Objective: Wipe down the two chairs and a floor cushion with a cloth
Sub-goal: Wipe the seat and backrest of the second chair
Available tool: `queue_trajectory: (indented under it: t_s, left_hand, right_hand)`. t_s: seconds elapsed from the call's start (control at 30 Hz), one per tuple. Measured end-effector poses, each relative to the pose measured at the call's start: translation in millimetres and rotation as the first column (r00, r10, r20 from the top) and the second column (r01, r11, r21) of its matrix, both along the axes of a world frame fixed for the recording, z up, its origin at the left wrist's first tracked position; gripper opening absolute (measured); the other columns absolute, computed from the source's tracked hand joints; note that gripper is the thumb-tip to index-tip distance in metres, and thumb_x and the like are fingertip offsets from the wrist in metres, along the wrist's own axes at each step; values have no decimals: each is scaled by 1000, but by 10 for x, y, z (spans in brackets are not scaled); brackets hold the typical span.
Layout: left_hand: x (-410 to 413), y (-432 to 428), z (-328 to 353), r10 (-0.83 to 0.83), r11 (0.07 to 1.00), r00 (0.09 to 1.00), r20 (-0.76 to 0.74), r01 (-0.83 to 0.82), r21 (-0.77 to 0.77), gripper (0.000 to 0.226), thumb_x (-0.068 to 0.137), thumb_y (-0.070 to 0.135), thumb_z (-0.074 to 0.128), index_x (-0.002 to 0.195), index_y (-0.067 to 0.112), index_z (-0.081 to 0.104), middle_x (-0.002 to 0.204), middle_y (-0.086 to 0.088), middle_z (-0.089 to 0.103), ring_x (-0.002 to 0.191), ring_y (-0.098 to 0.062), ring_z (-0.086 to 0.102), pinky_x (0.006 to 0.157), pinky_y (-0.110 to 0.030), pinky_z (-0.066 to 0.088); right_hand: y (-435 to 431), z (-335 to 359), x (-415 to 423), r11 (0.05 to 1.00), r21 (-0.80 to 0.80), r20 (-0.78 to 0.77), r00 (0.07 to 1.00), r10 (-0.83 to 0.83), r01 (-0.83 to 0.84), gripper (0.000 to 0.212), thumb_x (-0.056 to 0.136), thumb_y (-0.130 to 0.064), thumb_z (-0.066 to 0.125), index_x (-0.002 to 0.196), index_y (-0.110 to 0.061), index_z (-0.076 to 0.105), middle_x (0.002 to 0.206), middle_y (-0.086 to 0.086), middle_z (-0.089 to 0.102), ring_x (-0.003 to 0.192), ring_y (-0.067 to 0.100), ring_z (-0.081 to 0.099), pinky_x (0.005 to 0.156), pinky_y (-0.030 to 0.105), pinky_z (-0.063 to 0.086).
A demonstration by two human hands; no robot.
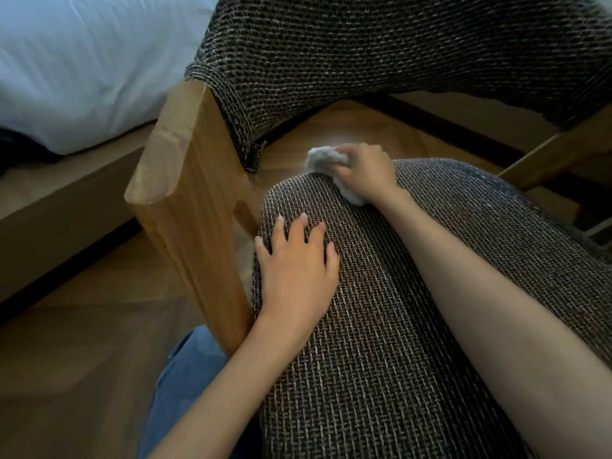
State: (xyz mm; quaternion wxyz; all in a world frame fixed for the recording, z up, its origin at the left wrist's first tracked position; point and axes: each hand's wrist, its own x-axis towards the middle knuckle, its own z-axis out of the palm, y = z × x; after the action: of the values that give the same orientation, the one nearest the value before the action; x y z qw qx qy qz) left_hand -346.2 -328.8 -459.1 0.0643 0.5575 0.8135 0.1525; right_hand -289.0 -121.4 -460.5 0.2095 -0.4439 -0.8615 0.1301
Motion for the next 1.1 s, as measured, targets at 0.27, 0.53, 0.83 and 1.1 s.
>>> queue_trajectory:
  t_s: [0.27,0.53,0.83,1.1]
  left_hand:
    - [26,-432,24,-134,991,987,85,132,27,48,98,43,29,143,29,40,154,7,29,146,-16,8,119,-51,6]
    - [37,-499,33,-136,988,980,143,123,96,40,99,38,37,134,26,52,143,5,43,144,-16,17,118,-52,7]
    - [32,-479,-11,-89,979,978,189,51,197,32,97,32,44,124,28,61,136,10,51,140,-13,26,117,-52,13]
    - [32,-482,20,-92,982,979,184,59,180,32,98,33,43,125,30,60,137,11,50,140,-11,25,118,-50,14]
  right_hand:
    - [-586,106,-326,921,-93,-26,925,379,-380,28,88,-30,65,115,-23,69,104,3,72,95,21,64,72,26,39]
    - [-884,102,-131,929,-35,-88,927,365,-369,24,84,-33,67,106,-30,72,94,-8,72,87,16,65,66,28,44]
    - [-413,23,-474,993,36,-40,992,116,-115,31,86,-48,61,111,-32,69,100,2,72,95,25,65,66,28,36]
    - [-716,-39,107,974,191,-60,989,134,-121,21,83,-43,65,101,-33,72,85,-6,72,72,16,63,54,22,29]
